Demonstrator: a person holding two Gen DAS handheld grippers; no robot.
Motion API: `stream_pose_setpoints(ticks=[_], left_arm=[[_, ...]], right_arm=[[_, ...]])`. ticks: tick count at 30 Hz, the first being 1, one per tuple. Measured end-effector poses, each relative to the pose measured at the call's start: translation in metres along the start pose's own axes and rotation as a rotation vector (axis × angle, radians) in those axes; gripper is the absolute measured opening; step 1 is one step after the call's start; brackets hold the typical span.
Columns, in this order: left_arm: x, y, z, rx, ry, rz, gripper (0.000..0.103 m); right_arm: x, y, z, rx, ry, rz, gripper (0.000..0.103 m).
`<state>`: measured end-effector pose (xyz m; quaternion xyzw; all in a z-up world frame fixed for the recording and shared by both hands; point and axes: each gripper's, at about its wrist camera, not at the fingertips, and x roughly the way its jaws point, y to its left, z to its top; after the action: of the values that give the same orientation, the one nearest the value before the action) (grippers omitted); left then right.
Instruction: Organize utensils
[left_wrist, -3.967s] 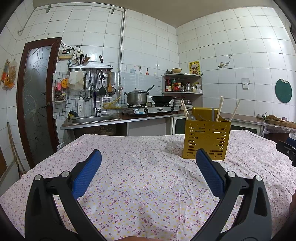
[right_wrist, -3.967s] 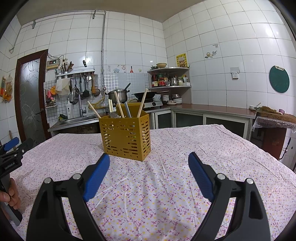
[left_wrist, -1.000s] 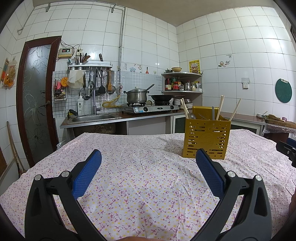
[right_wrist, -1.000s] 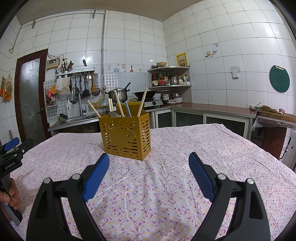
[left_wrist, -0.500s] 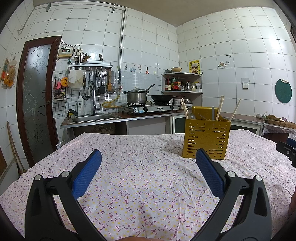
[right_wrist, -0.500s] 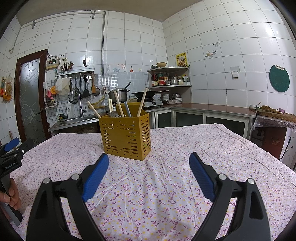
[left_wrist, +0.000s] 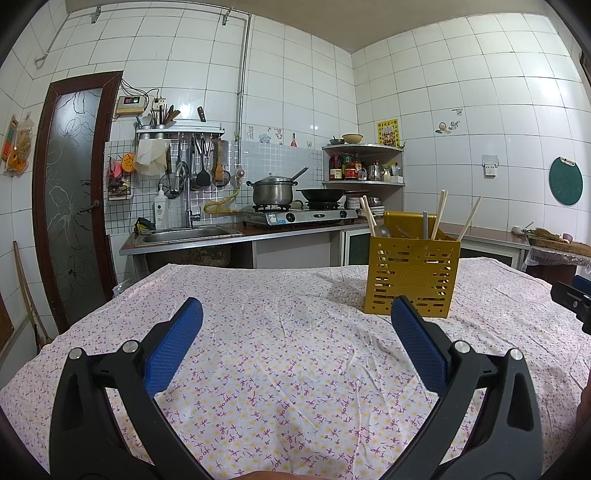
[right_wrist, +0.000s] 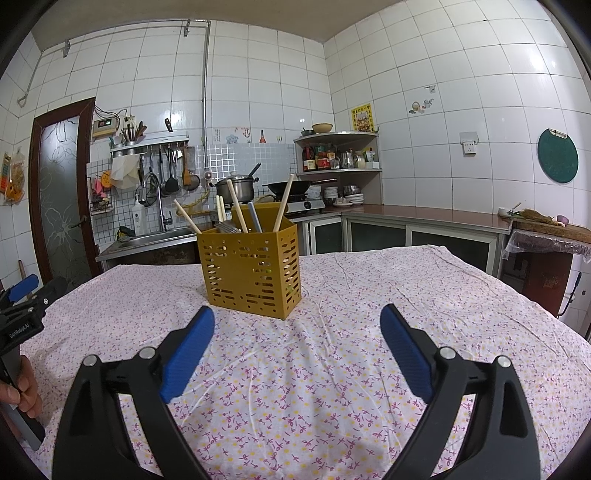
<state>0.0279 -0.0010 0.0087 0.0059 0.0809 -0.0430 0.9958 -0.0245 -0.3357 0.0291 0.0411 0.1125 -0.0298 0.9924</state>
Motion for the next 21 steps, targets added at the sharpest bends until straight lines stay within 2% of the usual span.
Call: stream_pose_setpoints(ticks=[21], left_arm=[[0.0006, -0.0003, -0.0005, 0.0, 0.001, 0.0, 0.098]], right_arm=[[-0.0008, 0.0014, -0.001, 0.0, 0.003, 0.0, 0.091]])
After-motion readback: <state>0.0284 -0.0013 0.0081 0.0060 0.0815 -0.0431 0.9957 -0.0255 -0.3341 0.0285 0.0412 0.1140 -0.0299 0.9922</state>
